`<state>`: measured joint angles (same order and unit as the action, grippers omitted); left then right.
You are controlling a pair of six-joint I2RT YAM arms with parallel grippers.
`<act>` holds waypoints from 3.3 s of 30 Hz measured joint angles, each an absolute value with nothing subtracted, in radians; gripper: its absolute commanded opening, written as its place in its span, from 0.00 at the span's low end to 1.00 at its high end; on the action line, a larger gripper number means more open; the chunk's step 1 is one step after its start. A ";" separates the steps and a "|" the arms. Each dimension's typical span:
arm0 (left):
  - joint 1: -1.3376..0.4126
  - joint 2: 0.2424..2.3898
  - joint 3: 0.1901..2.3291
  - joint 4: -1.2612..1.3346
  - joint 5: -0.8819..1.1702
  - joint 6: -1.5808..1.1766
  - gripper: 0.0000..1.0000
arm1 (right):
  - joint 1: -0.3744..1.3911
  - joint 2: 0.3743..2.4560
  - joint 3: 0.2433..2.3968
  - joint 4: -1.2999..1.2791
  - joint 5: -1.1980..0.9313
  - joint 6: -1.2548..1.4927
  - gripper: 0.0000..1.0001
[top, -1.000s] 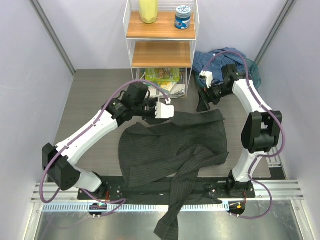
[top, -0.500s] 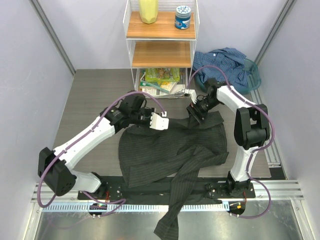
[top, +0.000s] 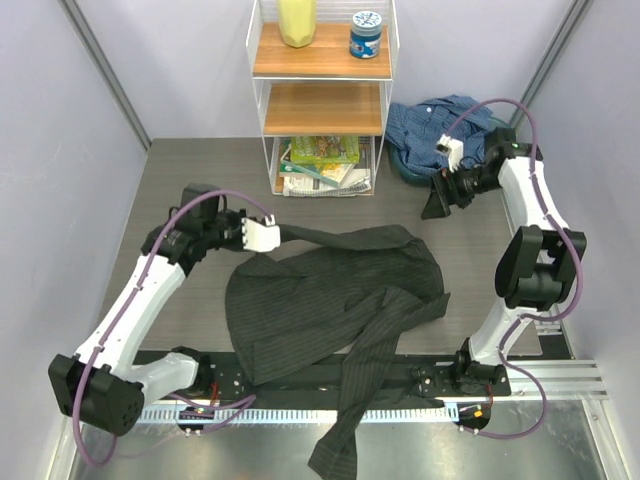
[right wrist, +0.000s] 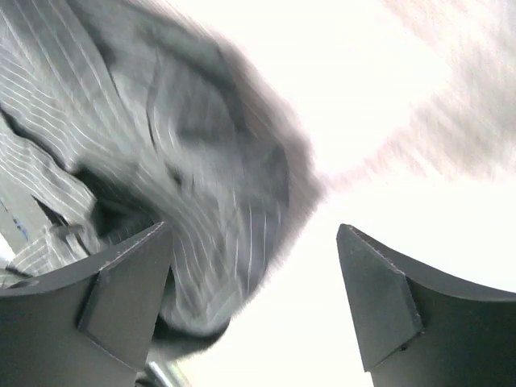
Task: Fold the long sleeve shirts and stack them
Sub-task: Flatten the shirt out
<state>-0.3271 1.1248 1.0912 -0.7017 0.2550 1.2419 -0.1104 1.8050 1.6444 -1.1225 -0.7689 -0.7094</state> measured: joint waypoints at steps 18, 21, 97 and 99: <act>-0.197 1.221 0.971 -0.672 0.234 1.302 0.00 | -0.084 1.873 1.250 -0.994 -0.773 -0.610 0.01; -0.198 1.263 1.030 -0.671 0.241 1.230 0.00 | -0.003 1.686 1.209 -0.922 -0.685 -0.509 0.01; -0.506 1.569 1.440 -0.682 0.033 0.603 0.00 | 0.304 1.277 0.882 -0.682 0.279 -0.274 0.85; -0.518 1.617 1.516 -0.699 -0.005 0.552 0.00 | 0.255 1.274 0.926 -0.723 0.233 -0.283 0.89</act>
